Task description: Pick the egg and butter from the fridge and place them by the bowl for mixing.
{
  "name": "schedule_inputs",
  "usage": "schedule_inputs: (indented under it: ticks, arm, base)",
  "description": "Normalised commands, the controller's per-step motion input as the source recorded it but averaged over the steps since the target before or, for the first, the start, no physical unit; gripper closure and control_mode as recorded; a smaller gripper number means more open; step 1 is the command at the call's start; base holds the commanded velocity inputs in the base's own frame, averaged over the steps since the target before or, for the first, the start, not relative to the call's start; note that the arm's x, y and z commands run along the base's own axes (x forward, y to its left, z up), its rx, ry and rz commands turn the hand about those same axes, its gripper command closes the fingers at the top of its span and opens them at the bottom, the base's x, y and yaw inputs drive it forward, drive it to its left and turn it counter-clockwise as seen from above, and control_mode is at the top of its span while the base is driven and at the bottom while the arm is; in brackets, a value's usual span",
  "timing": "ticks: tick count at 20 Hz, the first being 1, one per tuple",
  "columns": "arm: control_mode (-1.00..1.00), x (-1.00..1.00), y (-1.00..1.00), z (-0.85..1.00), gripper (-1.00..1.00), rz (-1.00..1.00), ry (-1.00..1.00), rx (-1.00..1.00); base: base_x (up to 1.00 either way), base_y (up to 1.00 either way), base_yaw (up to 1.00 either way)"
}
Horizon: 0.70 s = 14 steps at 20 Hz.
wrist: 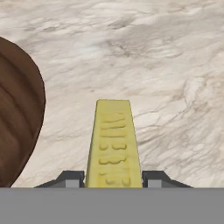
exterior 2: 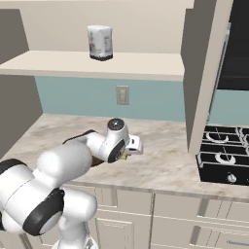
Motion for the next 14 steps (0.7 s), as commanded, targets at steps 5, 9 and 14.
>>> schedule_inputs:
  ticks: [5,9,14]
  arm:
    - [-1.0,0.08,-0.13,-0.25,1.0,0.03,0.0,0.01]
    - [-1.0,0.07,-0.1,-0.29,1.0,0.07,0.0,0.0]
    - [-1.0,0.09,-0.02,-0.23,1.0,0.08,0.0,0.04]
  base:
    - [0.0,0.0,0.0]
    - [0.0,0.0,0.0]
    - [0.0,0.0,0.0]
